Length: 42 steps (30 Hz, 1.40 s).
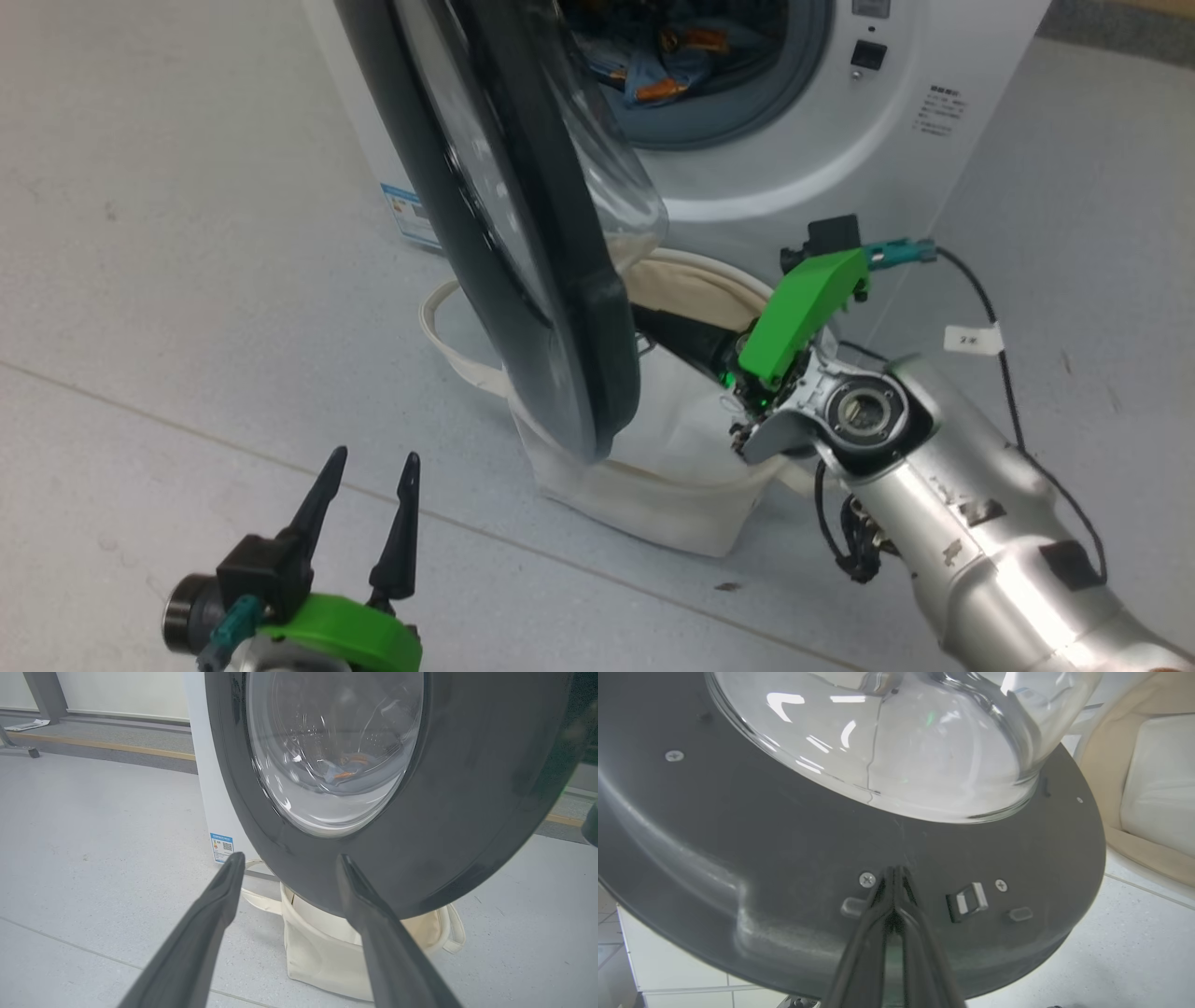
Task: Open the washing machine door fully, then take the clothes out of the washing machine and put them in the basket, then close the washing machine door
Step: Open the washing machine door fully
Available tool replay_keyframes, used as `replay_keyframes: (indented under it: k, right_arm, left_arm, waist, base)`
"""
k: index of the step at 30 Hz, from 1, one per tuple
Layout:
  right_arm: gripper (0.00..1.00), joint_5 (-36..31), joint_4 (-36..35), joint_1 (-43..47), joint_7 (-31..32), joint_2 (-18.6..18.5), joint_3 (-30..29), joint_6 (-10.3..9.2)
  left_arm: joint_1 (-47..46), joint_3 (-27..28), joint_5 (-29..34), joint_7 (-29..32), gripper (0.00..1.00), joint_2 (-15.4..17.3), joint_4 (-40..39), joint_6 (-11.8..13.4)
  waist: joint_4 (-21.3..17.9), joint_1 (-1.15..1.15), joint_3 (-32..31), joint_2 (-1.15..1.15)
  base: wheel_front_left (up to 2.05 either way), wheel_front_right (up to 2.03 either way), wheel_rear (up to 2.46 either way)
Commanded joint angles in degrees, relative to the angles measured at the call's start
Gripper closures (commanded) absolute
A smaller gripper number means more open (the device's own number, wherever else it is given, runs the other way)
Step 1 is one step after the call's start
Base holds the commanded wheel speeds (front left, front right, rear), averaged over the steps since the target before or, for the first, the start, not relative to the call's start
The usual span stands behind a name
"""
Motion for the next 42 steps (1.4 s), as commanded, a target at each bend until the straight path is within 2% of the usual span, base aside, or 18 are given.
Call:
replay_keyframes:
  k: [1,9,16,17,18,19,25,32,37,42]
  right_arm:
    - [1.00,0.76,-2.24,-0.29,-0.54,1.47,0.40,0.10]
    - [1.00,2.51,-1.26,2.01,-4.66,2.87,3.40,0.10]
    - [1.00,1.20,-1.99,3.46,-9.39,2.94,4.44,0.10]
    - [0.87,0.61,-2.22,3.63,-10.46,2.85,4.35,0.10]
    - [0.33,-0.17,-2.54,3.79,-11.68,2.62,4.29,0.10]
    - [0.00,-1.05,-2.97,3.94,-12.99,2.32,4.28,0.10]
    - [0.00,-7.61,-7.21,5.81,-24.12,-0.13,4.39,0.10]
    - [0.00,-21.65,-7.81,9.52,-35.77,-4.97,9.40,0.10]
    - [0.00,-32.39,-6.15,12.39,-40.53,-7.25,9.95,0.10]
    - [0.00,-42.92,-6.62,16.21,-42.32,-7.95,5.53,0.10]
  left_arm:
    - [-0.86,2.31,-0.27,-0.70,0.00,1.49,-1.47,0.08]
    - [0.50,2.48,-0.65,-0.42,0.00,2.34,-1.81,0.56]
    - [2.38,3.08,-1.20,0.27,0.00,3.60,-2.85,1.13]
    - [2.69,3.27,-1.33,0.33,0.00,3.83,-3.04,1.22]
    - [2.99,3.47,-1.46,0.40,0.00,4.08,-3.23,1.32]
    - [3.26,3.63,-1.55,0.48,0.00,4.32,-3.42,1.41]
    - [4.33,4.41,-2.11,0.89,0.00,5.44,-4.94,1.87]
    - [6.28,5.68,-2.93,1.52,0.00,6.71,-6.95,2.78]
    - [8.15,6.46,-3.43,1.91,0.00,7.53,-9.04,3.42]
    - [9.51,6.73,-3.85,2.53,0.00,7.87,-11.72,3.97]
  waist:
    - [0.64,0.00,-0.97,0.00]
    - [1.45,0.00,-3.81,0.00]
    - [0.21,0.00,-6.38,0.00]
    - [-0.14,0.00,-6.61,0.00]
    - [-0.51,0.00,-6.82,0.00]
    - [-0.85,0.00,-7.01,0.00]
    - [-2.83,0.00,-8.09,0.00]
    - [-5.26,0.00,-9.90,0.00]
    - [-7.17,0.00,-10.59,0.00]
    - [-8.36,0.00,-10.46,0.00]
  base:
    - [0.00,0.00,0.00]
    - [0.00,0.00,0.00]
    - [0.00,0.00,0.00]
    - [0.00,0.00,0.00]
    - [0.00,0.00,0.00]
    - [0.00,0.00,0.00]
    - [0.00,0.00,0.00]
    - [0.00,0.00,0.00]
    - [0.00,0.00,0.00]
    - [0.00,0.00,0.00]
